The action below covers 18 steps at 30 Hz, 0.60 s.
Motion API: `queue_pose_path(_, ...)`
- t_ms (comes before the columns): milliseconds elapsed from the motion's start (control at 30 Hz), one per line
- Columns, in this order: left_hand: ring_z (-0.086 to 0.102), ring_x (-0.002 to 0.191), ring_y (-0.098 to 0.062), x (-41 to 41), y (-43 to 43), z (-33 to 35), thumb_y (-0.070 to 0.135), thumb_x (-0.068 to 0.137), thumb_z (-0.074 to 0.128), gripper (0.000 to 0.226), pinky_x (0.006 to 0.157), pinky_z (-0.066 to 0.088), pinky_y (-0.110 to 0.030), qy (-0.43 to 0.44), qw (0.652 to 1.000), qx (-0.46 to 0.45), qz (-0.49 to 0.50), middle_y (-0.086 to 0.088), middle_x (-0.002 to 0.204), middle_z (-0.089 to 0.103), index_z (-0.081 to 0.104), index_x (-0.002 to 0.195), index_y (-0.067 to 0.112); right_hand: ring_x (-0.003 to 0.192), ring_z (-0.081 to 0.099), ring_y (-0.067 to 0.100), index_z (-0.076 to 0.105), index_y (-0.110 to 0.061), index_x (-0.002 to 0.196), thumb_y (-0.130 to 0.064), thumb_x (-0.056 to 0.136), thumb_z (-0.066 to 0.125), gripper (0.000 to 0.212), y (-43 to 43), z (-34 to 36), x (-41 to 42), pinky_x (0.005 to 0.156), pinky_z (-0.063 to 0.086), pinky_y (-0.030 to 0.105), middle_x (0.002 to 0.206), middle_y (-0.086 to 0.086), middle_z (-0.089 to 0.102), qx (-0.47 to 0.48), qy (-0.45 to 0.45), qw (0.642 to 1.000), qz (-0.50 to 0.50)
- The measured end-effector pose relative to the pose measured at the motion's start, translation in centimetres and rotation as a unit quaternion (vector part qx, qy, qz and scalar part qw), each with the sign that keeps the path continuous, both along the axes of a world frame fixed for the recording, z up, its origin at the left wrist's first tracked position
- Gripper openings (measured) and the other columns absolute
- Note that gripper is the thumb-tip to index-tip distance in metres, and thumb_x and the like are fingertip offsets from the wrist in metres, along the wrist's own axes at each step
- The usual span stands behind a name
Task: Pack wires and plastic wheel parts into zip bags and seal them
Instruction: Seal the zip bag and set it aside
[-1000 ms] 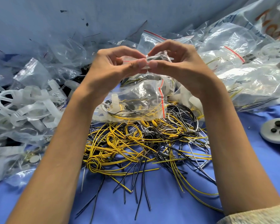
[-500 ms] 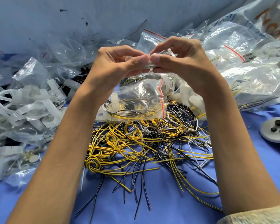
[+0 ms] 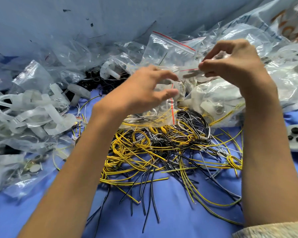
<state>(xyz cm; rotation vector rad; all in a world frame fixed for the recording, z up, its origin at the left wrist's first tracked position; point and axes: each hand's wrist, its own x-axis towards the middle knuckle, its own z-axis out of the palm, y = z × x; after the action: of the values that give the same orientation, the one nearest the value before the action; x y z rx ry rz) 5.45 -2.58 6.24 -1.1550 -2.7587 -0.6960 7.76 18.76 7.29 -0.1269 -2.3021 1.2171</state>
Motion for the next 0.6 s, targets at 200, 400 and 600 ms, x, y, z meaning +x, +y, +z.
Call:
queue_pose_path(200,0.042,0.12,-0.025,1.2,2.3,-2.2,0.059,0.089,0.046,0.044,0.1,0.039,-0.044,0.044,0.979,-0.2,0.017,-0.006,0.124,0.051,0.068,0.107,0.025,0.061,0.069,0.016,0.067,-0.01,0.071,0.0,0.072,0.074,0.012,0.2,-0.6,-0.1,0.071,0.059,0.028,0.076,0.021,0.068,-0.009,-0.143,0.988,0.055)
queue_pose_path(400,0.055,0.088,-0.029,0.5,1.5,-2.2,0.059,0.089,0.046,0.054,0.071,0.043,-0.034,0.029,0.983,-0.173,0.046,-0.013,0.096,0.06,0.06,0.091,0.006,0.063,0.067,0.004,0.07,0.0,0.095,-0.002,0.075,0.075,0.021,-1.9,-1.0,0.0,0.059,0.05,0.01,0.084,0.009,0.066,0.048,-0.209,0.953,0.216)
queue_pose_path(600,0.058,0.1,-0.026,0.6,1.2,-1.5,0.059,0.088,0.047,0.049,0.086,0.049,-0.041,0.03,0.989,-0.138,0.041,-0.005,0.109,0.062,0.059,0.109,0.016,0.075,0.059,0.005,0.073,-0.018,0.102,-0.009,0.076,0.075,0.028,-3.5,-1.5,-0.6,0.073,0.048,0.018,0.09,-0.001,0.07,0.139,-0.194,0.943,0.231)
